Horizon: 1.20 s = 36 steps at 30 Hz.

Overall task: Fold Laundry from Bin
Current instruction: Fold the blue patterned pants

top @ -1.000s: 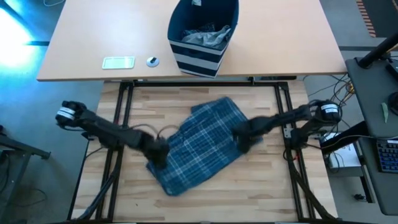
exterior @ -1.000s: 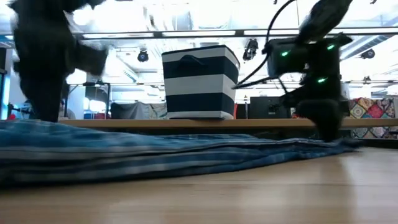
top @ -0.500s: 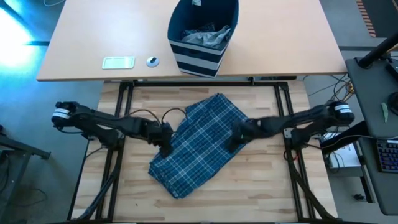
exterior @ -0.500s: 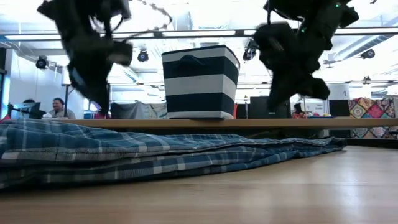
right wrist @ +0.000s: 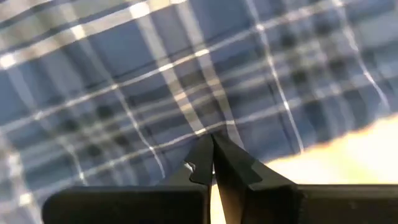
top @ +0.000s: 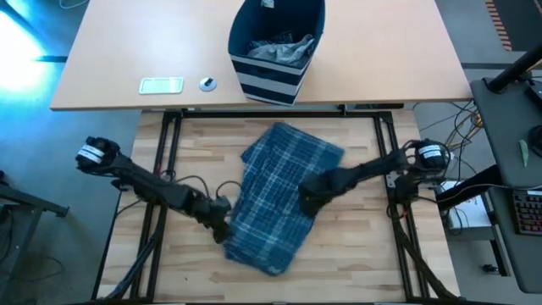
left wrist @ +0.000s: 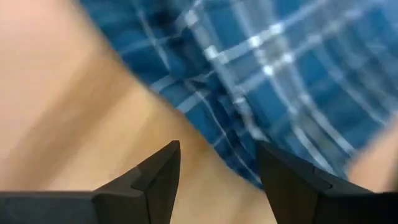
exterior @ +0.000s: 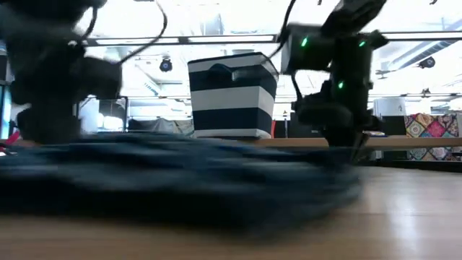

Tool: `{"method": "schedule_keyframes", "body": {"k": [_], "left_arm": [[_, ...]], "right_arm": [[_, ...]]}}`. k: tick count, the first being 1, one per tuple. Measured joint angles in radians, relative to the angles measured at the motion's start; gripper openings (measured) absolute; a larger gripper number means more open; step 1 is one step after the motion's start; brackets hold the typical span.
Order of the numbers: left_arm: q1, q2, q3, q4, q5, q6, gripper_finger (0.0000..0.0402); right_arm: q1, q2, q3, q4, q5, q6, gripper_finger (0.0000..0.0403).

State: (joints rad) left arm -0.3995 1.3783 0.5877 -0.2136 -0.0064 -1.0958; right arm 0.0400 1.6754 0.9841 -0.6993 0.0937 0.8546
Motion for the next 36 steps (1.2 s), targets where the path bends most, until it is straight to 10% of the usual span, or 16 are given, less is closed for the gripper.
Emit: {"method": "schedule_keyframes", "body": {"k": [8,20,36], "left_arm": [[0.087,0.028,0.275,-0.146,-0.113,0.195,0.0194],[0.13,0.027,0.504,-0.261,-0.193,1.013,0.0221],[-0.098,0.108,0.476,-0.257,-0.285,1.083,0.0308]], "right_arm": [[-0.102,-0.118,0.132,-0.217,0.09,-0.342,0.0008],[0.286,-0.146,0.244,-0.073,0.086,-0.444,0.0019],[0.587,0.003,0.403,-0.124,0.163,-0.291,0.0244]]}}
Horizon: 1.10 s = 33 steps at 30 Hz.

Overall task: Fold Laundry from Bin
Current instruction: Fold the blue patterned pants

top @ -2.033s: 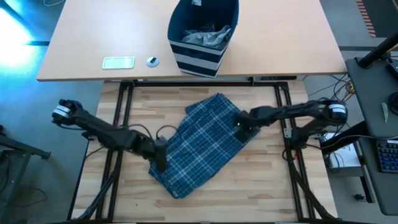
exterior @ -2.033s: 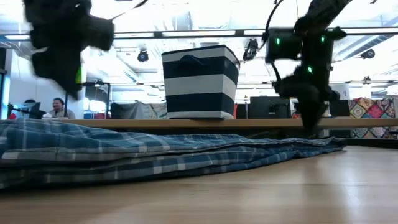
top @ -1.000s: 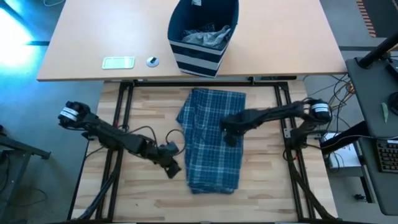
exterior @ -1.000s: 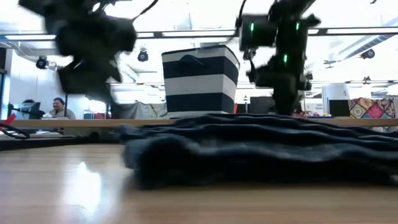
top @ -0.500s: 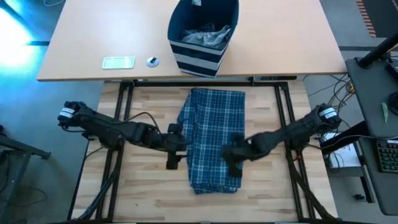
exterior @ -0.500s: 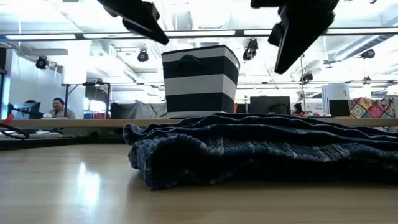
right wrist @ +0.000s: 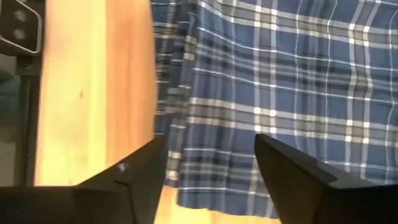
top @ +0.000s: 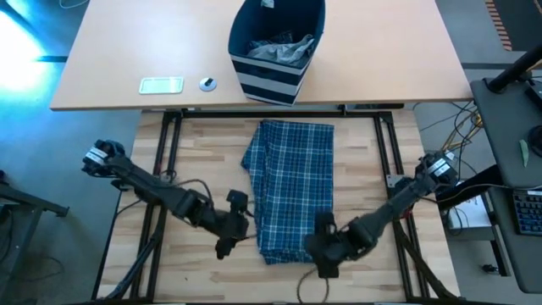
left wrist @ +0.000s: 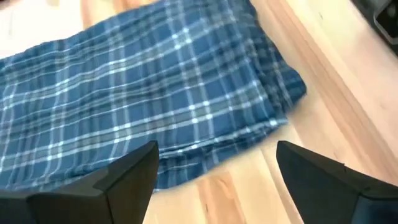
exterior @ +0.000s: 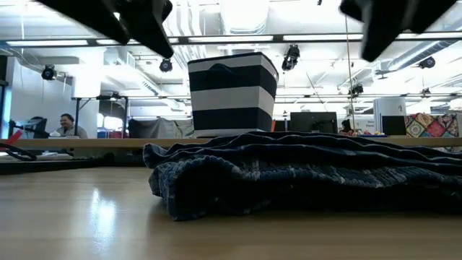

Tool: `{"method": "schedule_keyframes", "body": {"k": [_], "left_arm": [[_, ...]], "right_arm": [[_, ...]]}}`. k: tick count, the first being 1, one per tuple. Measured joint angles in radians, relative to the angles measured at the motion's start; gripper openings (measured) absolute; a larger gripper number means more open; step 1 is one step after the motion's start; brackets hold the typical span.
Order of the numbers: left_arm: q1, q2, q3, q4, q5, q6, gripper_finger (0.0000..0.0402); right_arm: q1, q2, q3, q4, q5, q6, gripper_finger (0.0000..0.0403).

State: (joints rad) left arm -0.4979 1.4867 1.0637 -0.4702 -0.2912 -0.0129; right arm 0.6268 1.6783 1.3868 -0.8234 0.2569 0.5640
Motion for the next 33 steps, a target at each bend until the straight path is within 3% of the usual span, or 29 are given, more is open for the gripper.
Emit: {"method": "schedule_keyframes", "body": {"k": [11,19,26,33], "left_arm": [[-0.064,0.212,0.109,-0.005,-0.069,0.021,0.0309],[-0.064,0.381,0.198,-0.028,-0.158,0.127,0.0309],[-0.058,0.49,0.191,0.034,-0.131,0.152,0.0309],[-0.071,0.482,0.227,-0.031,-0.082,0.161,0.0309]], "right_arm": [[0.095,0.095,-0.001,0.035,0.067,0.069,0.0323],[0.095,0.181,-0.005,0.032,0.025,0.108,0.0328],[0.076,0.242,-0.007,0.054,0.009,0.179,0.0329],[0.073,0.242,-0.008,0.046,-0.029,0.198,0.0329]]}}
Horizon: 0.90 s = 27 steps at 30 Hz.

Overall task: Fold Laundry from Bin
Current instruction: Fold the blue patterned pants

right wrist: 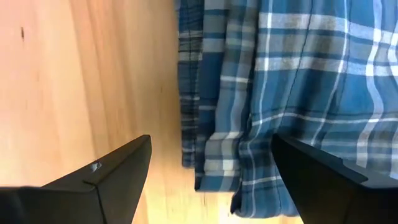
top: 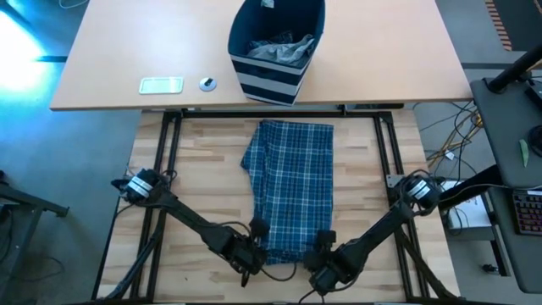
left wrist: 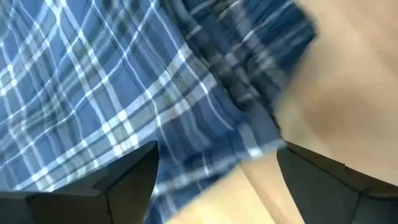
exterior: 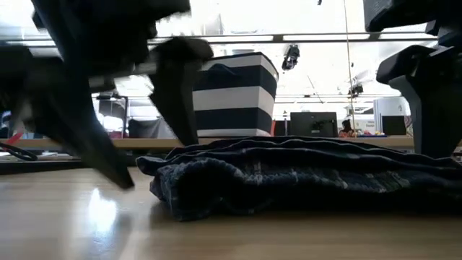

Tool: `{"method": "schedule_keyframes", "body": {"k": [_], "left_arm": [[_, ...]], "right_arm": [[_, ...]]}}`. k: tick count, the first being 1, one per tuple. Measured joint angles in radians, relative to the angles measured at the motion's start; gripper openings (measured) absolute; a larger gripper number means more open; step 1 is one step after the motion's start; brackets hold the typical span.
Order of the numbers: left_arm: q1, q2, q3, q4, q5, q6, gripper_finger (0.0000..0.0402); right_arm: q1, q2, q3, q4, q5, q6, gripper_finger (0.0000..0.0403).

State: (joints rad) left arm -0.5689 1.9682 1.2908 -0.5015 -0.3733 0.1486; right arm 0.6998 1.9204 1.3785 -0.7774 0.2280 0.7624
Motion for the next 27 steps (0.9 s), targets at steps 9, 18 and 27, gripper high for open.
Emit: {"method": "schedule_keyframes", "body": {"k": [9,18,27], "left_arm": [[-0.005,0.035,-0.067,0.265,0.012,0.053,0.0309],[0.042,0.082,-0.081,0.344,0.055,-0.018,0.0227],[0.081,0.027,-0.095,0.249,0.054,-0.072,0.002]], "right_arm": [[-0.035,-0.002,-0.029,0.008,0.0,-0.014,0.0329],[-0.079,-0.009,-0.095,0.117,-0.047,-0.076,0.0292],[-0.114,-0.023,-0.086,0.087,-0.068,-0.15,0.0104]]}}
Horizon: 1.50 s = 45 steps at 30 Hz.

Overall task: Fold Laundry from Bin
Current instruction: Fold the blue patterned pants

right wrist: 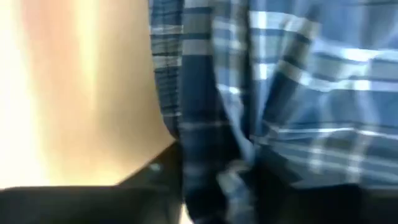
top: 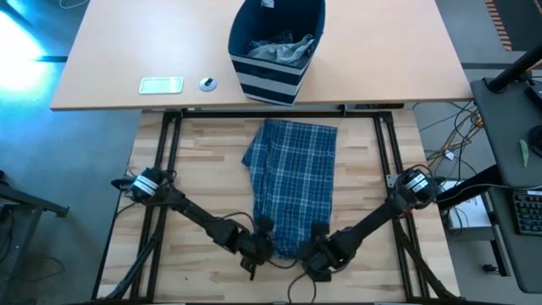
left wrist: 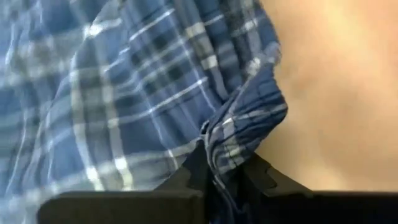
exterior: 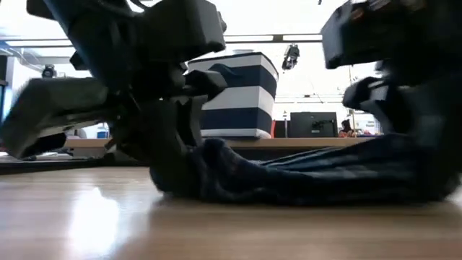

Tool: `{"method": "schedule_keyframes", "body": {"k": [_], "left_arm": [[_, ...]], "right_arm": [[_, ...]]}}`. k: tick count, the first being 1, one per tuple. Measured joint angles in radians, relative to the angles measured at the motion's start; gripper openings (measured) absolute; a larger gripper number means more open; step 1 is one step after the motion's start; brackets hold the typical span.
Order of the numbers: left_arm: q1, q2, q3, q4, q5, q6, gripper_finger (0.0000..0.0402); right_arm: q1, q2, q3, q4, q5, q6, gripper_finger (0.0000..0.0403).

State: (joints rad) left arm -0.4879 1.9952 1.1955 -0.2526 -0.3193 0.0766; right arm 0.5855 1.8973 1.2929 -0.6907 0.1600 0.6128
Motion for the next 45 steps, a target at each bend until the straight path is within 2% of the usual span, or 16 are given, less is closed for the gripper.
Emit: {"method": "schedule_keyframes", "body": {"k": [2,3,5,9,14,16,19,22,25,27,35,38,45], "left_arm": [[0.002,-0.043,0.013,-0.075,-0.007,-0.007,0.0023],[0.002,-0.072,0.025,-0.107,-0.004,-0.014,0.0022],[0.001,-0.141,0.051,-0.155,0.027,-0.039,0.0013],[0.0,-0.253,0.074,-0.196,0.184,-0.124,0.0006],[-0.009,-0.361,0.127,-0.181,0.335,-0.294,0.0006],[-0.02,-0.375,0.161,-0.177,0.389,-0.346,0.0006],[-0.027,-0.386,0.218,-0.2,0.405,-0.362,0.0005],[-0.002,-0.395,0.249,-0.283,0.38,-0.351,0.0005],[0.051,-0.395,0.243,-0.382,0.332,-0.335,0.0005],[0.094,-0.395,0.227,-0.403,0.324,-0.323,0.0005],[0.252,-0.413,0.073,-0.393,0.332,-0.295,0.0005],[0.299,-0.436,0.012,-0.342,0.332,-0.295,0.0005],[0.446,-0.447,-0.121,-0.239,0.34,-0.276,0.0006]], "right_arm": [[-0.011,-0.02,0.02,-0.047,0.0,-0.008,0.0044],[-0.014,-0.034,0.04,-0.071,-0.006,-0.017,0.003],[-0.017,-0.069,0.09,-0.14,-0.029,-0.022,0.0026],[-0.019,-0.125,0.182,-0.237,-0.125,-0.03,0.0023],[-0.005,-0.181,0.297,-0.243,-0.309,0.068,0.0021],[0.009,-0.189,0.353,-0.25,-0.339,0.107,0.0021],[0.021,-0.194,0.431,-0.298,-0.28,0.082,0.002],[0.008,-0.199,0.483,-0.408,-0.127,0.02,0.002],[-0.037,-0.199,0.491,-0.522,-0.001,-0.035,0.002],[-0.078,-0.199,0.476,-0.551,0.042,-0.057,0.002],[-0.251,-0.186,0.332,-0.545,0.051,-0.207,0.0019],[-0.316,-0.186,0.281,-0.534,0.054,-0.253,0.0019],[-0.47,-0.186,0.173,-0.37,0.042,-0.419,0.0027]]}}
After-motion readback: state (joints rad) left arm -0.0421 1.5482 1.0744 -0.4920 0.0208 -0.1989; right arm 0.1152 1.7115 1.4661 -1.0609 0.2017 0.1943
